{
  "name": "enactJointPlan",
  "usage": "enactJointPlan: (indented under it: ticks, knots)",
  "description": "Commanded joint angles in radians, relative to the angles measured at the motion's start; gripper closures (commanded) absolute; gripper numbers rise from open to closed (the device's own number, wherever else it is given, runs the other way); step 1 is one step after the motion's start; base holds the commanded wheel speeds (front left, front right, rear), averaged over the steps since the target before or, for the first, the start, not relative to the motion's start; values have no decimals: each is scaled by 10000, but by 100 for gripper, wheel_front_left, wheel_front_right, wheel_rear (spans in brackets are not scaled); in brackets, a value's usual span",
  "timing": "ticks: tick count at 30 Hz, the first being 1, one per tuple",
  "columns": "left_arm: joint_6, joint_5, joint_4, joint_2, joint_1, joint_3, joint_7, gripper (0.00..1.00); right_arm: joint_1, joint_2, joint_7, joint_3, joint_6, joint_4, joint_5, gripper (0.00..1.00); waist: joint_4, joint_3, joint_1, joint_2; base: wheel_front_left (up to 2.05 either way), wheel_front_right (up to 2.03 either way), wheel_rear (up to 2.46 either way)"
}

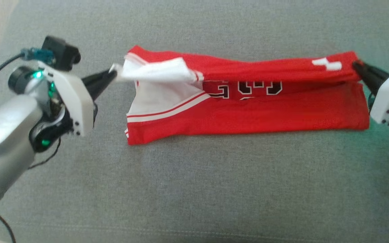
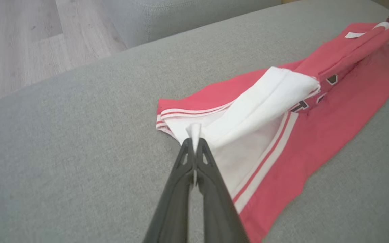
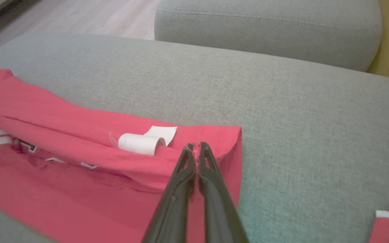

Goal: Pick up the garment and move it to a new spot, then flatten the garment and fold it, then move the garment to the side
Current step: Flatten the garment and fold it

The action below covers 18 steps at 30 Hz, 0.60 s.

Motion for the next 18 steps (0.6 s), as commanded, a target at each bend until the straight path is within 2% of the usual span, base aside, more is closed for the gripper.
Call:
enactJointPlan:
  ticks: [1,8,18]
  knots:
    - [93,-147,-306,643,-242,395,168,100,285,-488,186,115,-9,-354,179,100,-21,-124,1,-1,0,0,0]
    - [235,-461,-1189,1013,403,281,922,100,696,-927,1073,554,-9,-923,758,100,-97,-418,1,-1,0,0,0]
    - [519,-595,-1856,1240,1036,213,1255,100,964,-1210,2024,879,-9,-1393,1308,100,-252,-478,1,-1,0,0,0]
